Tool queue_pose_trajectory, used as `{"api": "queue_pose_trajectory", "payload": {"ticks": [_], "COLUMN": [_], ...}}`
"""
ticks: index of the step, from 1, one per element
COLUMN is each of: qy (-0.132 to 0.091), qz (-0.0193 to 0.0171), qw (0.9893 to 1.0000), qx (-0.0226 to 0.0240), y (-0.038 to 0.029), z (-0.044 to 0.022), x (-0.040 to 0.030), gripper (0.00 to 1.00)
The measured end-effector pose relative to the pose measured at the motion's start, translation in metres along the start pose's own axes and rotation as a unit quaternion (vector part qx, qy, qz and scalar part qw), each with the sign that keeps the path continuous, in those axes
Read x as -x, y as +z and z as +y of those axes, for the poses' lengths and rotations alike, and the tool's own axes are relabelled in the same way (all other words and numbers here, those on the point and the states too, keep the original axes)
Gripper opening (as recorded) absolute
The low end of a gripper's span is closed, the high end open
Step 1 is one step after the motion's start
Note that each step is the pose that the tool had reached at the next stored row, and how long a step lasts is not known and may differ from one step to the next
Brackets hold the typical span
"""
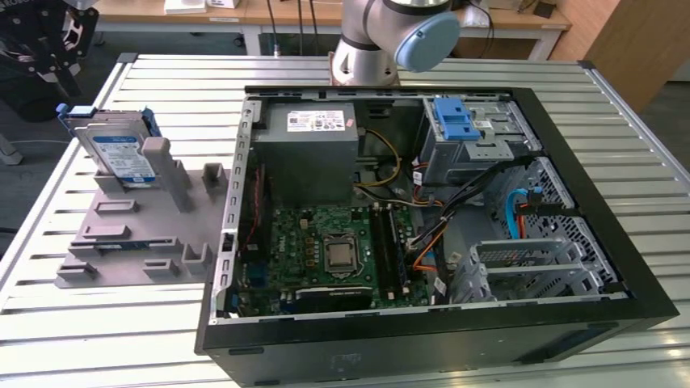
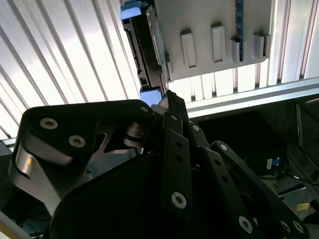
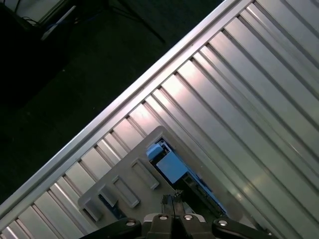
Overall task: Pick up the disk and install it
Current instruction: 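Pick up the disk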
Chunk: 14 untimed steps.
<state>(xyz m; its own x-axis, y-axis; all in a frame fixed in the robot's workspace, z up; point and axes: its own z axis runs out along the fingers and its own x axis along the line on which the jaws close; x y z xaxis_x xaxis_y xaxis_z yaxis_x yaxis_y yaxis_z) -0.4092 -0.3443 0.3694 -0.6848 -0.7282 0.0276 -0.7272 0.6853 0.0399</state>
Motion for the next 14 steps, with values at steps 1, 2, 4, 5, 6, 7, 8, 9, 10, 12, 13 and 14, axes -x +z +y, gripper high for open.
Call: {"api": "queue_pose_trajectory", "payload": {"ticks": [1, 2, 4, 5, 6, 7, 8, 9, 10, 12, 13, 14], "qy": [-0.003, -0.005, -0.011, -0.014, -0.017, -0.021, -0.025, -0.030, -0.036, -0.051, -0.058, -0.066], "qz": [0.0001, 0.0002, 0.0005, 0.0006, 0.0007, 0.0008, 0.0010, 0.0012, 0.0014, 0.0019, 0.0022, 0.0025], "qw": [1.0000, 1.0000, 0.9999, 0.9999, 0.9999, 0.9998, 0.9997, 0.9995, 0.9993, 0.9987, 0.9983, 0.9978], "qx": [-0.0001, -0.0001, -0.0003, -0.0004, -0.0005, -0.0006, -0.0007, -0.0009, -0.0011, -0.0015, -0.0017, -0.0019], "y": [0.0000, 0.0000, 0.0000, 0.0000, 0.0000, 0.0000, 0.0000, 0.0000, 0.0000, 0.0001, 0.0001, 0.0001], "z": [0.0000, 0.0000, 0.0000, 0.0000, 0.0000, 0.0000, 0.0000, 0.0000, 0.0000, 0.0000, 0.0000, 0.0000], "x": [0.0000, 0.0000, 0.0000, 0.0000, 0.0000, 0.0000, 0.0000, 0.0000, 0.0000, 0.0000, 0.0000, 0.0000], "gripper": [0.11, 0.11, 0.11, 0.11, 0.11, 0.11, 0.11, 0.11, 0.11, 0.11, 0.11, 0.11]}}
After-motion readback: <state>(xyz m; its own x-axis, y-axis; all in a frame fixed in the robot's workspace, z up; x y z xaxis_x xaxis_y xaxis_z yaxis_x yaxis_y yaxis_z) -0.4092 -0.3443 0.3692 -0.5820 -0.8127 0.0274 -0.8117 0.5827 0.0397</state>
